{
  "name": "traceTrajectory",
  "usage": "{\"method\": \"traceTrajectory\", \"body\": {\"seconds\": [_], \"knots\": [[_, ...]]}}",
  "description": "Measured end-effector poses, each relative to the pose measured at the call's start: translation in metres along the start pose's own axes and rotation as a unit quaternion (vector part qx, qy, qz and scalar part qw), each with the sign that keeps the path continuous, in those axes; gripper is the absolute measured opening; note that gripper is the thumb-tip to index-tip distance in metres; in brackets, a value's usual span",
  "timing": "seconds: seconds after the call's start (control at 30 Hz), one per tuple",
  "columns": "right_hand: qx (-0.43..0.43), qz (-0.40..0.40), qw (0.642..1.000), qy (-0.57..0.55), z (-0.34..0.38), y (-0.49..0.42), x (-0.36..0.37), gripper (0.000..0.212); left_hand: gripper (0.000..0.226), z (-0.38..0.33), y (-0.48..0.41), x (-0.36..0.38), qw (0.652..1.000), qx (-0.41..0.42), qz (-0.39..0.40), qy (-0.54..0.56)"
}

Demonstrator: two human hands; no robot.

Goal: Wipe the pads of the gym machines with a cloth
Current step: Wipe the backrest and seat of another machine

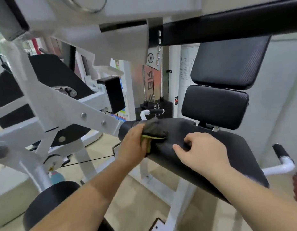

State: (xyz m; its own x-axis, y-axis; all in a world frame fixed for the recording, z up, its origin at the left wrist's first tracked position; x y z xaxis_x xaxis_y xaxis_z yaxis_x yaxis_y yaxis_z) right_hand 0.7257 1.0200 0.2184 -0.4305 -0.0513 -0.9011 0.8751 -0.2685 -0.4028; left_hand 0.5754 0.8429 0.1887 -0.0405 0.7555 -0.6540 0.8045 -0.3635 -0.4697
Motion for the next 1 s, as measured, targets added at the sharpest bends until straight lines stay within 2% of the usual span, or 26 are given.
{"method": "traceTrajectory", "body": {"seconds": [0.1, 0.2, 0.27, 0.33, 0.4, 0.5, 0.57, 0.63, 0.7, 0.77, 0.83, 0.9, 0.97, 1.0], "knots": [[-0.02, -0.022, 0.999, 0.029, 0.008, -0.006, 0.004, 0.047, 0.043, 0.071, -0.044, -0.019, 0.982, -0.177, -0.031, 0.063], [-0.024, -0.011, 0.999, 0.026, 0.009, -0.013, 0.007, 0.05, 0.044, 0.085, -0.039, -0.016, 0.951, -0.277, -0.087, 0.11], [-0.026, -0.01, 0.999, 0.031, 0.009, -0.014, 0.009, 0.051, 0.047, 0.058, -0.004, 0.001, 0.949, -0.275, -0.129, 0.083], [-0.028, -0.006, 0.999, 0.028, 0.008, -0.013, 0.012, 0.051, 0.048, 0.031, 0.031, 0.016, 0.963, -0.225, -0.134, 0.07], [-0.026, 0.001, 0.999, 0.021, 0.006, -0.013, 0.014, 0.05, 0.048, 0.033, 0.028, 0.016, 0.973, -0.186, -0.125, 0.061], [-0.028, -0.001, 1.0, 0.014, 0.008, -0.013, 0.012, 0.05, 0.049, 0.061, 0.001, 0.005, 0.97, -0.204, -0.127, 0.041], [-0.024, 0.0, 1.0, 0.014, 0.006, -0.013, 0.01, 0.049, 0.054, 0.074, -0.007, 0.003, 0.945, -0.279, -0.147, 0.082], [-0.031, 0.011, 0.999, 0.016, 0.01, -0.011, 0.011, 0.047, 0.056, 0.082, 0.005, 0.007, 0.887, -0.4, -0.172, 0.154], [-0.026, 0.015, 1.0, -0.003, 0.009, -0.011, 0.012, 0.045, 0.056, 0.068, 0.02, 0.017, 0.853, -0.454, -0.17, 0.194], [-0.008, 0.049, 0.997, -0.051, 0.0, -0.018, 0.013, 0.049, 0.056, 0.034, 0.045, 0.031, 0.86, -0.447, -0.154, 0.193], [0.006, 0.118, 0.983, -0.143, -0.014, -0.021, 0.011, 0.046, 0.057, -0.019, 0.085, 0.047, 0.896, -0.383, -0.127, 0.187], [0.0, 0.163, 0.956, -0.245, -0.026, -0.006, -0.007, 0.024, 0.056, -0.064, 0.118, 0.06, 0.94, -0.287, -0.079, 0.164], [-0.037, 0.145, 0.965, -0.216, -0.043, 0.019, -0.027, 0.023, 0.055, -0.075, 0.115, 0.057, 0.964, -0.221, -0.045, 0.139], [-0.042, 0.1, 0.981, -0.159, -0.058, 0.034, -0.035, 0.023, 0.054, -0.072, 0.102, 0.052, 0.968, -0.213, -0.035, 0.124]]}}
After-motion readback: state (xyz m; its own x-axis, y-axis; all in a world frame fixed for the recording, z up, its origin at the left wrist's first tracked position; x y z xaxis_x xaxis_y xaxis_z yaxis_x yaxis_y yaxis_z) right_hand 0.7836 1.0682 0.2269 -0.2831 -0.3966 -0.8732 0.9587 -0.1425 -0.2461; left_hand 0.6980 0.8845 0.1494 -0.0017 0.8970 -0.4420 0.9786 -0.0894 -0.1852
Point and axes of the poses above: each hand's wrist, its own y-axis away from the middle knuckle, its own x-axis out of the palm, z = x × y, the point moved 9 cm from there along -y, towards the middle knuckle, and after that the axes turned 10 degrees about -x, right-handed, at the moved point
